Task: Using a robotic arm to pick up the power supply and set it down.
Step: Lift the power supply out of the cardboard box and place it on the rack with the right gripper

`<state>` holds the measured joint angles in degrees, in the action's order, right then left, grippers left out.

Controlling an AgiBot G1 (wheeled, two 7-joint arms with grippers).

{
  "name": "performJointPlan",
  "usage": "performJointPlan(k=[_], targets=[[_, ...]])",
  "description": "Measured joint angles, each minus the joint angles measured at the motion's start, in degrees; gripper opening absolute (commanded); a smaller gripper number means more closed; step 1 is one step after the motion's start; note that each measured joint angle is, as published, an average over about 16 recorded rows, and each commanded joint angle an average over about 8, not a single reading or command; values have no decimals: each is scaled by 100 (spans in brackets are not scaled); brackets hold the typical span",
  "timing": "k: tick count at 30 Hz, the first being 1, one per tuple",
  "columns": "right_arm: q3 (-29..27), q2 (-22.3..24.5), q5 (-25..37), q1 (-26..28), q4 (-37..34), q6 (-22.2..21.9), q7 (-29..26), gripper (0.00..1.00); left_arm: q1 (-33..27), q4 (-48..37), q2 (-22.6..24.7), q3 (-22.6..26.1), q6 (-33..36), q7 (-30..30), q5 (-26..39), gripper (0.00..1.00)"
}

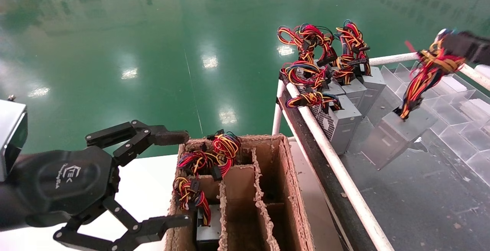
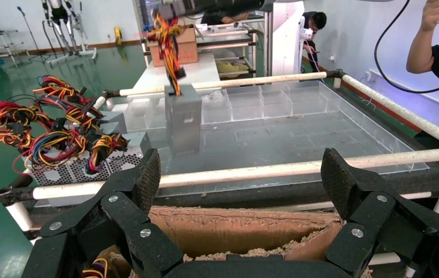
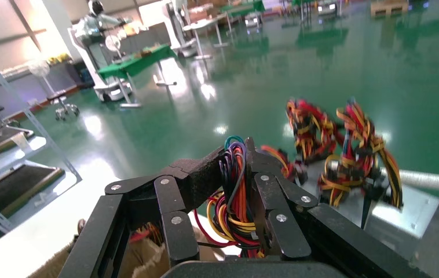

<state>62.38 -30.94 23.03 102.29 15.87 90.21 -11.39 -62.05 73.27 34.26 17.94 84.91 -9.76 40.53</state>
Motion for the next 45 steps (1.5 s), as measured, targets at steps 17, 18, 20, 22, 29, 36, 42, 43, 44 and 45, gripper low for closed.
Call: performJointPlan(k=[17, 18, 20, 22, 29, 36, 42, 43, 44, 45], targets=[[277, -755, 411, 177, -1047, -262, 480, 0, -1, 0, -1, 4, -1, 2, -2, 100], [288, -789, 429, 192, -1091, -280, 501, 0, -1, 0, -1, 4, -2, 2, -3, 100], [309, -854, 464, 221, -1170, -315, 541, 0, -1, 0, -2, 4, -2, 2, -3, 100], [330, -915, 498, 249, -1235, -347, 579, 0, -1, 0, -2, 5, -2, 2, -3, 100], [402, -1121, 608, 340, -1389, -469, 682, 0, -1, 0, -2, 6, -3, 3, -4, 100], [461, -1326, 696, 429, -1475, -650, 773, 0, -2, 0, -3, 7, -3, 4, -5, 100], [473, -1495, 716, 483, -1538, -864, 827, 0, -2, 0, -3, 9, -4, 4, -6, 100], [472, -1522, 714, 487, -1545, -897, 833, 0, -2, 0, -4, 9, -4, 4, -6, 100], [469, -1550, 711, 491, -1552, -930, 838, 0, -2, 0, -4, 9, -4, 4, -6, 100], [466, -1577, 706, 494, -1558, -962, 843, 0, -2, 0, -4, 9, -4, 5, -6, 100]])
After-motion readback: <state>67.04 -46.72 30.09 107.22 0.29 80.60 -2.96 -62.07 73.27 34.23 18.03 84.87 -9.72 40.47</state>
